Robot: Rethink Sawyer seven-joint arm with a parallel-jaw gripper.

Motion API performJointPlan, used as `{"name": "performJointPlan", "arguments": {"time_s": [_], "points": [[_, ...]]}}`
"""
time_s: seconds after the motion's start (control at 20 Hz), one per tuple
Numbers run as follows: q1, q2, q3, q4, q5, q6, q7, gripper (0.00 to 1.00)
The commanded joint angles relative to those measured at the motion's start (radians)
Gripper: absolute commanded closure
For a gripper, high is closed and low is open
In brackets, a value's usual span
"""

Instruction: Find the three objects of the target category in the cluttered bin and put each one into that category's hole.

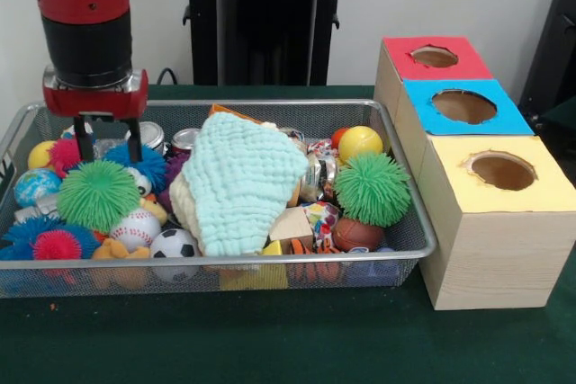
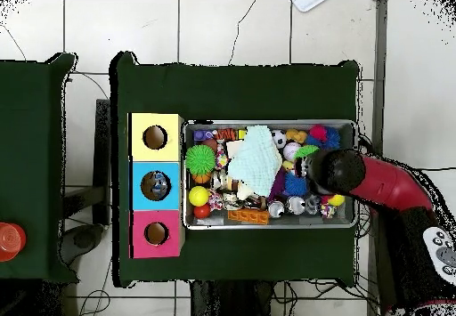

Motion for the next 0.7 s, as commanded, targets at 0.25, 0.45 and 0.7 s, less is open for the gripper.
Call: {"name": "performJointPlan", "arguments": {"time_s": [0.25, 0.45, 0.7], "points": [[-0.069, 0.055, -0.015, -0.122, -0.134, 0.295, -0.184, 0.00], [-0.108, 0.037, -0.003, -0.073, -0.142, 0.299, -0.172, 0.00], [-0.159, 0.005, 0.008, 0.067, -0.135, 0.249, -0.134, 0.00]]}}
